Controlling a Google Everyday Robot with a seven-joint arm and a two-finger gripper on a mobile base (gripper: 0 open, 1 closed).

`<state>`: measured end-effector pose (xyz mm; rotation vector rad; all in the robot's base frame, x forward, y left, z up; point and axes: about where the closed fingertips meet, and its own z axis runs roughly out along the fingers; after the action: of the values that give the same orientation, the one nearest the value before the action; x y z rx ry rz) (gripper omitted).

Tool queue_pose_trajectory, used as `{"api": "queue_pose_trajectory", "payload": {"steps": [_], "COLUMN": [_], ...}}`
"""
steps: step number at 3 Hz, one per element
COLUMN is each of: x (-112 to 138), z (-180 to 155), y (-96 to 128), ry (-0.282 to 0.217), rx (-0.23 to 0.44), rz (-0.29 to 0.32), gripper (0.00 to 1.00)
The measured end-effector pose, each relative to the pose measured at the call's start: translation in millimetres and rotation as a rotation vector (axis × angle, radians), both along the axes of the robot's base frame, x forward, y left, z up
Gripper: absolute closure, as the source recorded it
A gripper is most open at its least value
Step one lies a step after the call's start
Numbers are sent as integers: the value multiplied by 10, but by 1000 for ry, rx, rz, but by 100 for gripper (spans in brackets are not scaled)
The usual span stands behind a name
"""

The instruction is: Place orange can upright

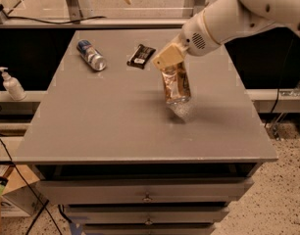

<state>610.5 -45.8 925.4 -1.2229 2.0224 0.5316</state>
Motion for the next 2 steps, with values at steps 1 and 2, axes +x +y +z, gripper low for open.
{"api": "queue_pose_trajectory", "payload": {"steps": [1, 2], "x": [128, 165], "z": [455, 775], "y": [-129, -231], "ry": [-151, -282], "rx": [34, 53], "rz": [29, 57], "gripper": [100, 100]}}
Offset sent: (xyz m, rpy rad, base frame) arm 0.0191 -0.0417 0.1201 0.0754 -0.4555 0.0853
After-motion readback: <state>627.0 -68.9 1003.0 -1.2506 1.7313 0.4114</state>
